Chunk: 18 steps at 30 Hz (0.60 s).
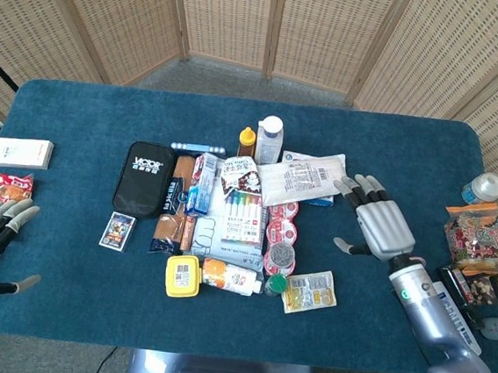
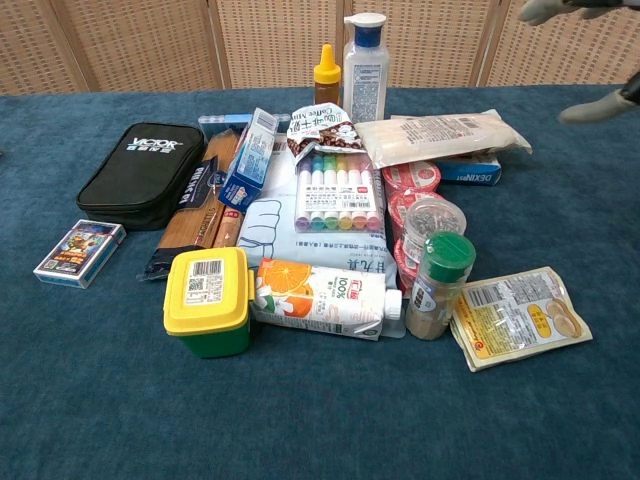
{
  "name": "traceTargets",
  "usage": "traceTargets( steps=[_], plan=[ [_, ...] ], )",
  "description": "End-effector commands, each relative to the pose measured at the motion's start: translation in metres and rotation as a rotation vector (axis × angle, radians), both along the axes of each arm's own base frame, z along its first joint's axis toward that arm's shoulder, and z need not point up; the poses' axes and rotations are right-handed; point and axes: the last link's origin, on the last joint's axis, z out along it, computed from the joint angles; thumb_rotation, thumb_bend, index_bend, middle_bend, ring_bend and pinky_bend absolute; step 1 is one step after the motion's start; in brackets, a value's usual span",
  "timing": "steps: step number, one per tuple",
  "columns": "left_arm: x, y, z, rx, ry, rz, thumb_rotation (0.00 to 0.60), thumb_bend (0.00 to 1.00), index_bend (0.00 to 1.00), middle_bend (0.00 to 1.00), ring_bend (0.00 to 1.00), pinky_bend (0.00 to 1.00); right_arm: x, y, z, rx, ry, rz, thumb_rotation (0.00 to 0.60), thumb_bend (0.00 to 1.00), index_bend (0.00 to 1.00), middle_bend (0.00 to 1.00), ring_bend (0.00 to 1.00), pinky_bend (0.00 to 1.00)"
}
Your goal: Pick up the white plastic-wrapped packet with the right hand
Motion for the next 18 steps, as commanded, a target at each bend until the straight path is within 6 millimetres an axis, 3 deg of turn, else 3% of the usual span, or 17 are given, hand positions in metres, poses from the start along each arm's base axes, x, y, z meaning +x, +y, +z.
traceTargets(
  steps=[1,18],
  plan=[
    [-0.001,0.0,0.0,-0.002,0.001,0.002,0.6,0.15,0.1,0.03,0.0,0.0,0.013,-0.02,-0.015,0.039,0.004,0.015,0.53,0.25,0.0,0.0,0.0,0.0],
    [0.002,0.0,0.001,0.003,0.011,-0.006,0.6,0.15,0.1,0.03,0.0,0.0,0.042,-0.086,-0.059,0.175,0.095,0.0,0.534,0.25,0.0,0.0,0.0,0.0]
  ],
)
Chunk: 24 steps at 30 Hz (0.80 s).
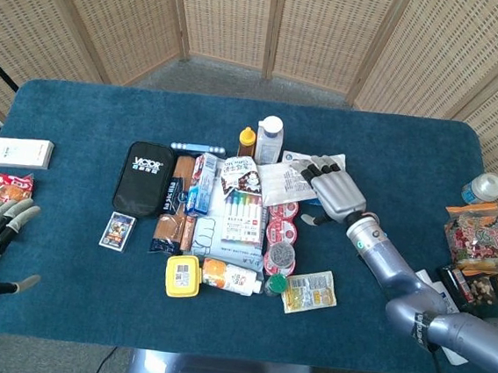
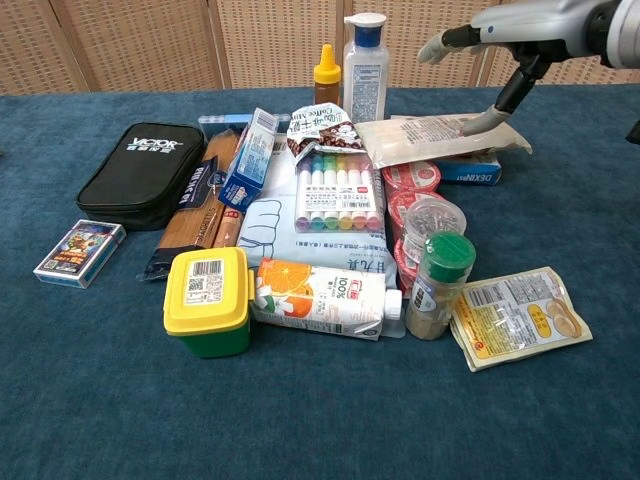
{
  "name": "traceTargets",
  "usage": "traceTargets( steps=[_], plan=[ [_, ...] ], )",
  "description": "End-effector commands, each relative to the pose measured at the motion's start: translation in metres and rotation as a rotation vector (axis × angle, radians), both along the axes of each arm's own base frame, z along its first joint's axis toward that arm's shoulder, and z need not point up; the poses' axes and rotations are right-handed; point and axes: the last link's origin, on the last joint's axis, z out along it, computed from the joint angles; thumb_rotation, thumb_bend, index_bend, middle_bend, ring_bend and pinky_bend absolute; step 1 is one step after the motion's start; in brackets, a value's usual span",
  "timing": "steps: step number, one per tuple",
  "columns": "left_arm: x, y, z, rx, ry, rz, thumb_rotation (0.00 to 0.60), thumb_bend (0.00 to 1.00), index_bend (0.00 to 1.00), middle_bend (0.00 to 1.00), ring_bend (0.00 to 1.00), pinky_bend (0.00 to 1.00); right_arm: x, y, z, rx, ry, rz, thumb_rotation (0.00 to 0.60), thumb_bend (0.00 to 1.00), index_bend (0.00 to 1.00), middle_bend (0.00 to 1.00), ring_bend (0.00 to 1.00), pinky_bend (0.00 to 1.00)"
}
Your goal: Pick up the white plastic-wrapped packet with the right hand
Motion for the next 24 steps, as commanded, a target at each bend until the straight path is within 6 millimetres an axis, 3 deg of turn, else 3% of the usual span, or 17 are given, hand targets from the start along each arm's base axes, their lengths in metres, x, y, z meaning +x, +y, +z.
traceTargets(
  steps=[1,12,24],
  plan=[
    [0.0,-0.001,0.0,0.001,0.001,0.0,0.6,0.15,0.1,0.03,0.0,0.0,0.002,-0.009,-0.01,0.024,0.006,-0.018,0.534,0.25,0.0,0.0,0.0,0.0],
    [0.0,-0.003,0.003,0.007,0.006,0.003,0.6,0.15,0.1,0.03,0.0,0.0,-0.006,-0.03,-0.031,0.053,0.073,-0.061,0.528,0.25,0.0,0.0,0.0,0.0],
    [0.002,-0.006,0.006,0.017,0.008,0.003,0.6,0.15,0.1,0.03,0.0,0.0,-0.025,-0.052,-0.041,0.053,0.145,-0.114,0.526,0.25,0.0,0.0,0.0,0.0]
  ],
)
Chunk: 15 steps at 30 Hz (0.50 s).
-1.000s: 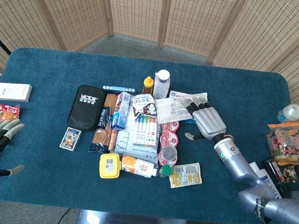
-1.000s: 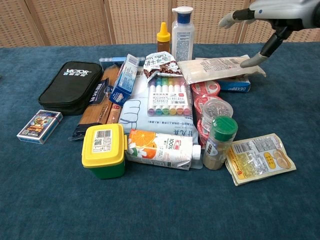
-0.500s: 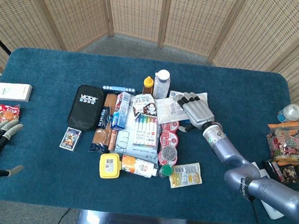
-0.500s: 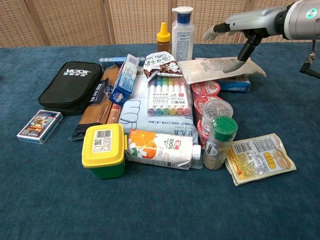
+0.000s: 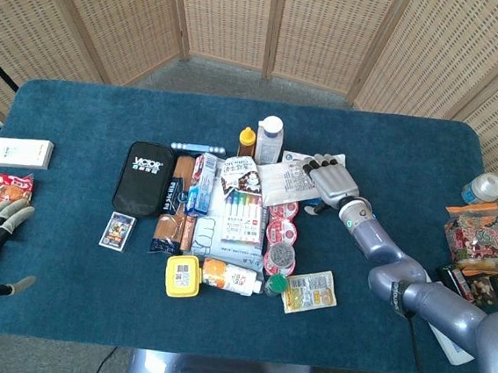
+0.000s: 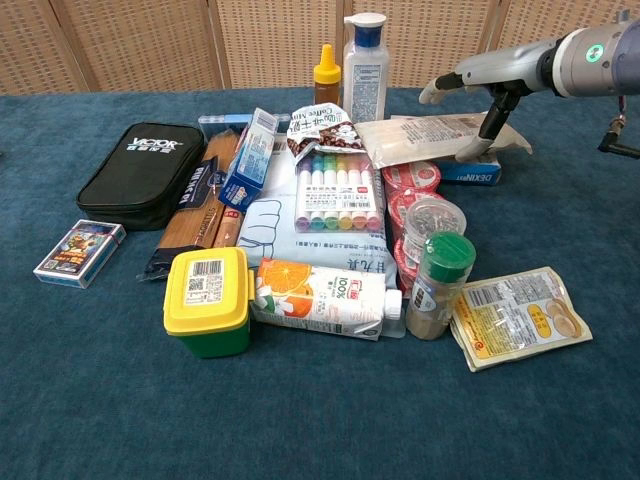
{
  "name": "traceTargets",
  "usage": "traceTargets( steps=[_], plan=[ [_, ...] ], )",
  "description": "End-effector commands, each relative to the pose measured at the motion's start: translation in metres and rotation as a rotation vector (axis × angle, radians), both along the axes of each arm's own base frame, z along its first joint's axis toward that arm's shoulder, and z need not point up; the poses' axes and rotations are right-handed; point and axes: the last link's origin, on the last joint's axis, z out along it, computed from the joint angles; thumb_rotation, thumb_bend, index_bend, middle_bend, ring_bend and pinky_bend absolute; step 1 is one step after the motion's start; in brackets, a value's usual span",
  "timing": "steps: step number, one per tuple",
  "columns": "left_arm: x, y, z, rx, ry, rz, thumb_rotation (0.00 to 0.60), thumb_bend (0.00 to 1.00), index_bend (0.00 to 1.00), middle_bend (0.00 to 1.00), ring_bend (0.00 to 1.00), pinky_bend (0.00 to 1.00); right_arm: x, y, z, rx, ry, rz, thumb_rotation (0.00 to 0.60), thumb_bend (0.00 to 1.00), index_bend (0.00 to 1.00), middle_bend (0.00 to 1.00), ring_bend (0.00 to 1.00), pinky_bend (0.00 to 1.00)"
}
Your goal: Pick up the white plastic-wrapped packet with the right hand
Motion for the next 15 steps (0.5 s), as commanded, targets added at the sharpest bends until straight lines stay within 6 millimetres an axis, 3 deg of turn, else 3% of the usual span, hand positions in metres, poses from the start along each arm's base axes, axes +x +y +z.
traceTargets(
  steps=[1,12,14,15],
  plan=[
    [0.0,-0.001,0.001,0.001,0.001,0.001,0.6,0.15,0.1,0.03,0.0,0.0,-0.004,-0.005,-0.006,0.009,0.016,-0.015,0.526,0.25,0.0,0.0,0.0,0.0],
    [0.003,-0.002,0.002,0.006,0.001,0.0,0.6,0.15,0.1,0.03,0.0,0.0,-0.01,-0.021,-0.019,0.029,0.062,-0.066,0.529,0.26,0.0,0.0,0.0,0.0],
    [0.002,-0.003,0.003,0.009,0.0,0.003,0.6,0.15,0.1,0.03,0.0,0.0,-0.009,-0.023,-0.021,0.022,0.057,-0.066,0.56,0.26,0.0,0.06,0.02,0.0],
    [0.002,-0.003,0.003,0.011,-0.001,0.004,0.6,0.15,0.1,0.02,0.0,0.0,-0.008,-0.024,-0.022,0.02,0.057,-0.064,0.582,0.26,0.0,0.14,0.08,0.0]
  ],
)
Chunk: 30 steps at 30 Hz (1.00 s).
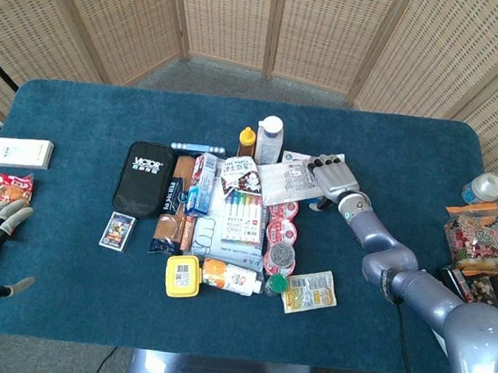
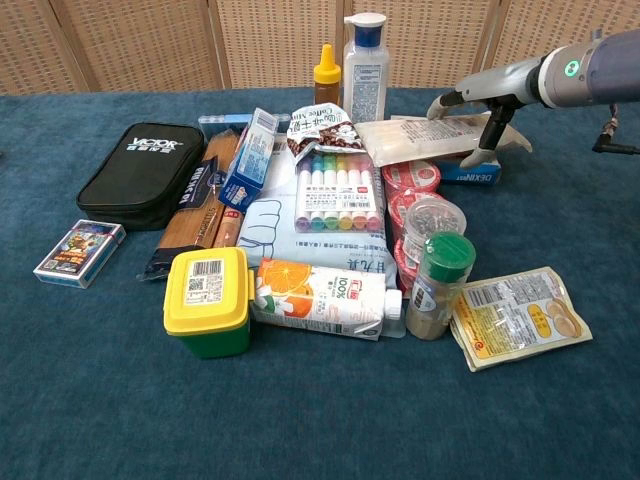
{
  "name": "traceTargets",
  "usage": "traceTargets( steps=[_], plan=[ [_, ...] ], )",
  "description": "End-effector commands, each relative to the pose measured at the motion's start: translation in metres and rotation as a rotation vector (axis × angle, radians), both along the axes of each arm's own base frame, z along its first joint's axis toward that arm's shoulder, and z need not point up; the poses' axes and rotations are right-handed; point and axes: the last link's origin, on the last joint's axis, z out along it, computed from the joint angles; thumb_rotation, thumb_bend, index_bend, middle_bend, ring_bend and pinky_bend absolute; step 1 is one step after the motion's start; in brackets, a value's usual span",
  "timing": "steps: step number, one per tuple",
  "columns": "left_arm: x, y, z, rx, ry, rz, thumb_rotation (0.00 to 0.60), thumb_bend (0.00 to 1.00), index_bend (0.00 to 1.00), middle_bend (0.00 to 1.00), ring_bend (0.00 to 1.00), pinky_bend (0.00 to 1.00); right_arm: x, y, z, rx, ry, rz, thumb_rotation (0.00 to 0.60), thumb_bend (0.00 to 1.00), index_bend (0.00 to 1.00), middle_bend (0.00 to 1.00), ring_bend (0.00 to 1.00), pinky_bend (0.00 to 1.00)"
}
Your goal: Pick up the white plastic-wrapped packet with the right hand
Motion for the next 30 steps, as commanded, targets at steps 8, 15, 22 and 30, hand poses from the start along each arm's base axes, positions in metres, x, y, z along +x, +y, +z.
traceTargets(
  steps=[8,15,22,30],
  plan=[
    [-0.001,-0.001,0.0,0.004,-0.008,0.001,0.6,0.15,0.1,0.02,0.0,0.0,0.0,0.001,-0.008,-0.01,-0.077,-0.035,0.6,0.26,0.44,0.82,0.84,0.75],
    [-0.004,0.0,-0.001,0.004,-0.013,0.004,0.6,0.15,0.08,0.01,0.0,0.0,-0.009,0.01,0.013,-0.059,-0.167,-0.033,0.6,0.27,0.59,1.0,1.0,0.93],
    [-0.002,0.005,-0.006,-0.011,-0.018,-0.009,0.6,0.15,0.07,0.01,0.0,0.0,-0.011,0.031,0.048,-0.115,-0.27,0.0,0.6,0.27,0.62,1.0,1.0,0.95],
    [-0.001,0.007,-0.009,-0.025,-0.022,-0.02,0.6,0.15,0.07,0.01,0.0,0.0,-0.008,0.053,0.094,-0.195,-0.335,0.025,0.6,0.27,0.61,1.0,1.0,0.95]
  ],
)
